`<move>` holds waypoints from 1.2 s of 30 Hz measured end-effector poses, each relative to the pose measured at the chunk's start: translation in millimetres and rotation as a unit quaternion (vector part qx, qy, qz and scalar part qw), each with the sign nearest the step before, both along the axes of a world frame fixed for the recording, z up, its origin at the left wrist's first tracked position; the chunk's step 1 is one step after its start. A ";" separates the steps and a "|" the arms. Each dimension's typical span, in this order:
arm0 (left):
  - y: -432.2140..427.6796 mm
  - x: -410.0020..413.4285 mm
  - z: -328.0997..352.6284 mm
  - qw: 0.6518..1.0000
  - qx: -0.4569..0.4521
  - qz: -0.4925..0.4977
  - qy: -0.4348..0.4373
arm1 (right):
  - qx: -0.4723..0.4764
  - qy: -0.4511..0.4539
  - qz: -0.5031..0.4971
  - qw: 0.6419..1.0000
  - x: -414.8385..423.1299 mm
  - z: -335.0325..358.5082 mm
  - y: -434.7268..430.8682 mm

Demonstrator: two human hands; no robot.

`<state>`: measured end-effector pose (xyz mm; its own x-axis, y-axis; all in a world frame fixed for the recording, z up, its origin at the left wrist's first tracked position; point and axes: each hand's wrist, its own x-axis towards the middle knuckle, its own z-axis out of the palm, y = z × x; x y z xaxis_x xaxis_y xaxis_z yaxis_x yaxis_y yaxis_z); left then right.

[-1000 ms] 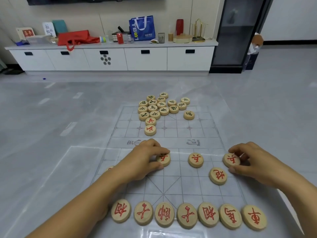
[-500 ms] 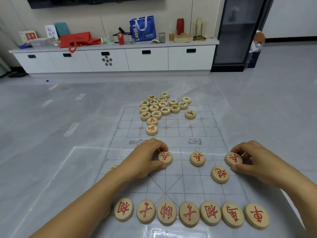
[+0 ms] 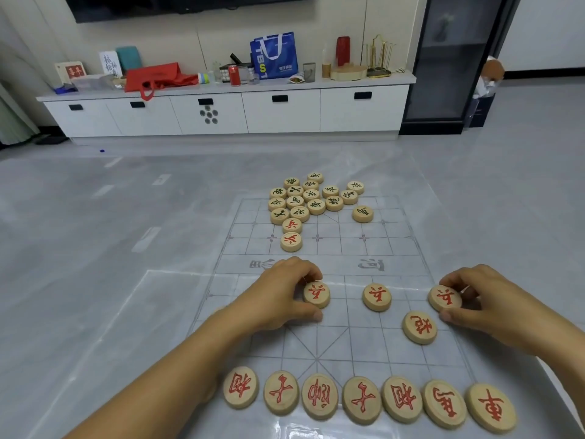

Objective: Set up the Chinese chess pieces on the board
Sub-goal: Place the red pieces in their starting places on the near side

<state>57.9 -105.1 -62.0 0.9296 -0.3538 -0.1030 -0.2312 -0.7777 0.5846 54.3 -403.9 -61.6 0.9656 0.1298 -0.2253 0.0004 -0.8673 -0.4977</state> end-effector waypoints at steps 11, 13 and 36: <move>35.8 64.8 3.0 0.982 0.173 0.011 -0.070 | 0.012 -0.005 0.001 1.000 2.8 -3.1 -1.5; 36.7 63.2 4.2 0.986 0.152 0.026 -0.068 | 0.009 -0.006 0.003 1.000 3.3 -2.7 -1.3; 74.4 -2.0 7.7 0.986 0.069 0.150 -0.004 | -0.006 -0.137 -0.040 0.990 14.1 -12.7 5.8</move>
<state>55.9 -30.7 -54.3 0.9913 -0.0459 -0.1237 0.0174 -0.8839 0.4673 68.3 -398.2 -74.3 0.9977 0.0503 0.0448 0.0656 -0.8757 -0.4783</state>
